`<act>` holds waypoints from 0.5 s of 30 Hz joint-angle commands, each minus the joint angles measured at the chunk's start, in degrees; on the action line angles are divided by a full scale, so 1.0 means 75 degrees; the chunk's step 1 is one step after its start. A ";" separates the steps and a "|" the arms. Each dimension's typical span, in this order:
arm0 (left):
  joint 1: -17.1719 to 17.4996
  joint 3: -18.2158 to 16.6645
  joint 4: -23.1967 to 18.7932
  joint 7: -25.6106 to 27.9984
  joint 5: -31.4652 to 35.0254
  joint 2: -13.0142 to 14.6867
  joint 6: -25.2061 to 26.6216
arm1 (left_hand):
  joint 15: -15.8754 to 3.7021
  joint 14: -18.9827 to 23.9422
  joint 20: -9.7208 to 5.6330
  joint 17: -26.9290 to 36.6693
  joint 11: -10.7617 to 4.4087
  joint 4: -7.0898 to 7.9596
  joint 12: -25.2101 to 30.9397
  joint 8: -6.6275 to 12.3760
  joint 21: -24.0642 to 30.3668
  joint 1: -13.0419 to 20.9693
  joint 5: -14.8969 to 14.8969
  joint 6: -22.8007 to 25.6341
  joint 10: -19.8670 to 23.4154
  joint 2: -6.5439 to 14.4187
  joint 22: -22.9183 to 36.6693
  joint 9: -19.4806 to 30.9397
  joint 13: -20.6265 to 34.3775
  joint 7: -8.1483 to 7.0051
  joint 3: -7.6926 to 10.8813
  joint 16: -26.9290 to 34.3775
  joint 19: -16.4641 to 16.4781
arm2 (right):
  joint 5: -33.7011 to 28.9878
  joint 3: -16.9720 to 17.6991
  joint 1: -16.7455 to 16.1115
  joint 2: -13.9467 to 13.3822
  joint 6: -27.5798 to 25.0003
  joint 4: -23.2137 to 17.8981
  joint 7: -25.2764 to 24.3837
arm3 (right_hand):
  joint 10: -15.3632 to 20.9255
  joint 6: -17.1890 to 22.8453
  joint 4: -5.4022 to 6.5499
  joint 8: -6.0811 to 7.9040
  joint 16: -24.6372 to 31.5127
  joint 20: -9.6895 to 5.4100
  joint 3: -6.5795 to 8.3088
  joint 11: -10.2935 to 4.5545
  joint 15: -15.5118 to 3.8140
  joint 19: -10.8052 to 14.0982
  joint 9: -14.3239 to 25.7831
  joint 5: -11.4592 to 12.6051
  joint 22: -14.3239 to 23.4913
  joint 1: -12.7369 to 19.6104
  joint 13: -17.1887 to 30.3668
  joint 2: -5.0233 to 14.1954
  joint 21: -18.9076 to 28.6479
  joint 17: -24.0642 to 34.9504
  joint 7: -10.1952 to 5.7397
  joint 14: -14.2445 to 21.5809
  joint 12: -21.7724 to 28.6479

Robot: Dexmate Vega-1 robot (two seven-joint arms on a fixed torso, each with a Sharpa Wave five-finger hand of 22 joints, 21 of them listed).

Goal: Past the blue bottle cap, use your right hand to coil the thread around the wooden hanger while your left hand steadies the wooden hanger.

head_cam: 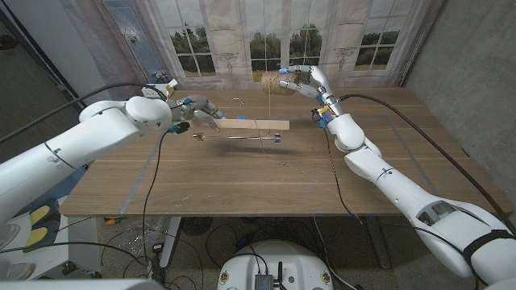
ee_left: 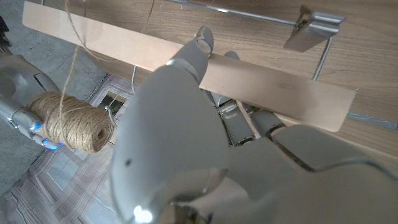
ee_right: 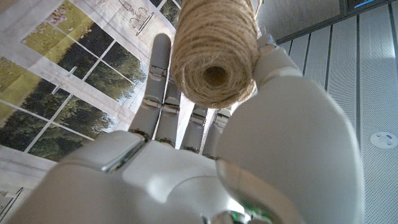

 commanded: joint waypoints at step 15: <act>0.0200 -0.0100 -0.0038 0.2204 0.0082 -0.1154 0.0874 | -0.0319 0.0281 -0.1040 0.0012 0.0050 0.0540 -0.0084 0.0002 0.0077 0.0258 0.0059 0.0091 0.0127 0.0294 0.0030 0.0035 -0.0007 0.0081 0.0600 0.0042 -0.0009 | -0.0138 -0.0094 -0.0115 -0.0227 0.0442 -0.0817 0.1058 | 0.0321 0.0049 0.0034 -0.0059 -0.0075 -0.1660 0.0014 -0.0039 -0.2960 -0.0768 0.0053 0.0034 -0.0099 0.2063 0.1442 0.1976 0.0206 0.0076 0.0025 0.2018 0.0009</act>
